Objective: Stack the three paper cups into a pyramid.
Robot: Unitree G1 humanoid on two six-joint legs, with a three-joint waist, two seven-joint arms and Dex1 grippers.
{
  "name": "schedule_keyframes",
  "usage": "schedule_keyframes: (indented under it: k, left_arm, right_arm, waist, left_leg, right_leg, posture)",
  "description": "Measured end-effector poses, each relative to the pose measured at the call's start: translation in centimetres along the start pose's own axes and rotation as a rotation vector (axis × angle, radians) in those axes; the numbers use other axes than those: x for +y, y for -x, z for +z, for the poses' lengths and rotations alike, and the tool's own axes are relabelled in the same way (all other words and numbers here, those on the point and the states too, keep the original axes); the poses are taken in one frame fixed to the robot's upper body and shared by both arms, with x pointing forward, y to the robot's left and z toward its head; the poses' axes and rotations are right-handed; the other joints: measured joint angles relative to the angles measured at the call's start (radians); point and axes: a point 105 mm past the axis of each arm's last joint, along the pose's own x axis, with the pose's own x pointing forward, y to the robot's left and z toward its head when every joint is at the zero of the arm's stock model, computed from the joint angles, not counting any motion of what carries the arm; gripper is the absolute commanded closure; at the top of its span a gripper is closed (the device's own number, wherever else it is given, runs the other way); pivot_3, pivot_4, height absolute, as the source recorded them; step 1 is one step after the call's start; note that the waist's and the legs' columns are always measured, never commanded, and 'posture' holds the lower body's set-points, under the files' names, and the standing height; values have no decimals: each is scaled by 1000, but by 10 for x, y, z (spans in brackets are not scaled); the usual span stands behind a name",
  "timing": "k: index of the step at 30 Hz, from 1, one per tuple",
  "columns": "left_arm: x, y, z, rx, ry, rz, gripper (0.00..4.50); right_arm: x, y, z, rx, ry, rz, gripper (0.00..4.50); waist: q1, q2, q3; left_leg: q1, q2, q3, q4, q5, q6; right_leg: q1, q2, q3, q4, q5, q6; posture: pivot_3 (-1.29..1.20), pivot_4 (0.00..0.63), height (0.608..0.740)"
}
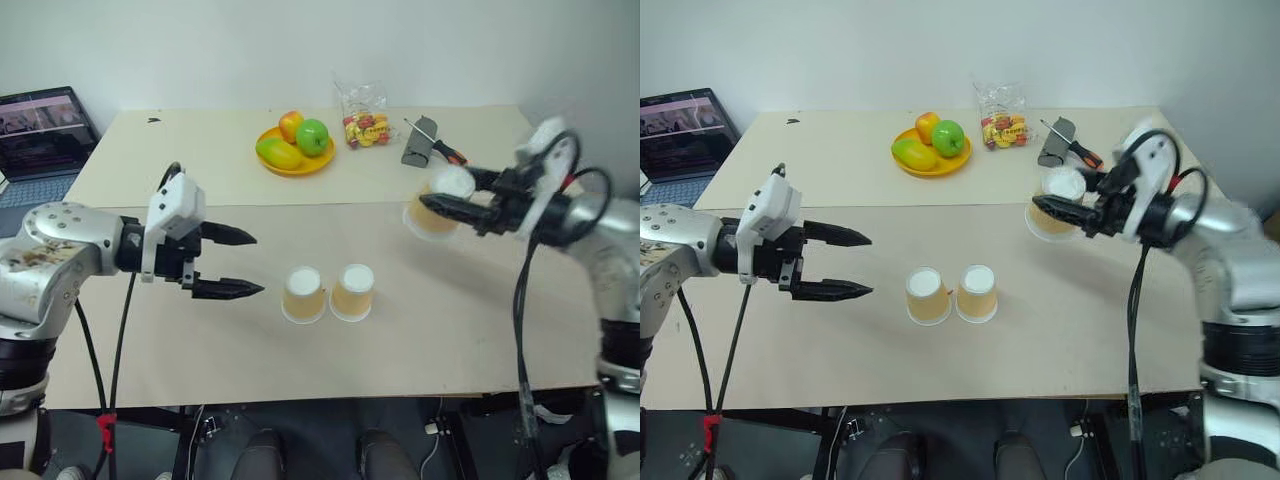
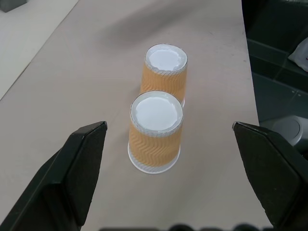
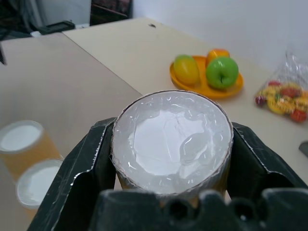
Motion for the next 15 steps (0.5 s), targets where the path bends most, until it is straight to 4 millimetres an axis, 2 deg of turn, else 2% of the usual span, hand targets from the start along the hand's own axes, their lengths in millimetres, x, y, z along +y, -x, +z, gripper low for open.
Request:
schedule_keyframes:
  k: [5,6,7,9,12,15]
  left_arm:
    - [-1,0,0,-7,5,3,0]
    - [-1,-1,1,-14,7,4,0]
    - [-2,-2,1,-18,6,3,0]
    - [-2,-4,2,-24,6,3,0]
    - [-2,-6,1,-26,8,-2,0]
    - [-3,-7,1,-25,7,-9,0]
  right_arm:
    - [35,-10,18,-12,29,195,1743]
    - [54,-21,21,-6,64,283,1743]
    - [68,-30,17,-10,56,346,1743]
    - [81,-45,9,-5,17,400,1743]
    - [94,-57,7,-2,8,451,1743]
    - [100,-63,15,-18,32,485,1743]
  waist:
    - [-5,0,0]
    - [-7,0,0]
    - [-5,0,0]
    - [-3,0,0]
    - [0,0,0]
    - [0,0,0]
  left_leg:
    - [1,0,0,0,0,0]
    - [1,1,0,0,0,0]
    - [1,1,0,0,0,0]
    - [0,0,0,0,0,0]
    - [-1,0,-1,0,0,0]
    - [-1,0,-1,0,0,0]
  right_leg:
    - [0,1,1,2,0,0]
    - [0,2,0,2,0,0]
    - [0,1,0,2,0,0]
    - [-1,0,0,2,0,0]
    - [-2,0,0,4,0,0]
    - [-2,0,0,7,0,0]
  posture:
    - [0,150,740]
    - [0,150,740]
    - [0,150,740]
    - [0,150,740]
    - [0,150,740]
    - [0,150,740]
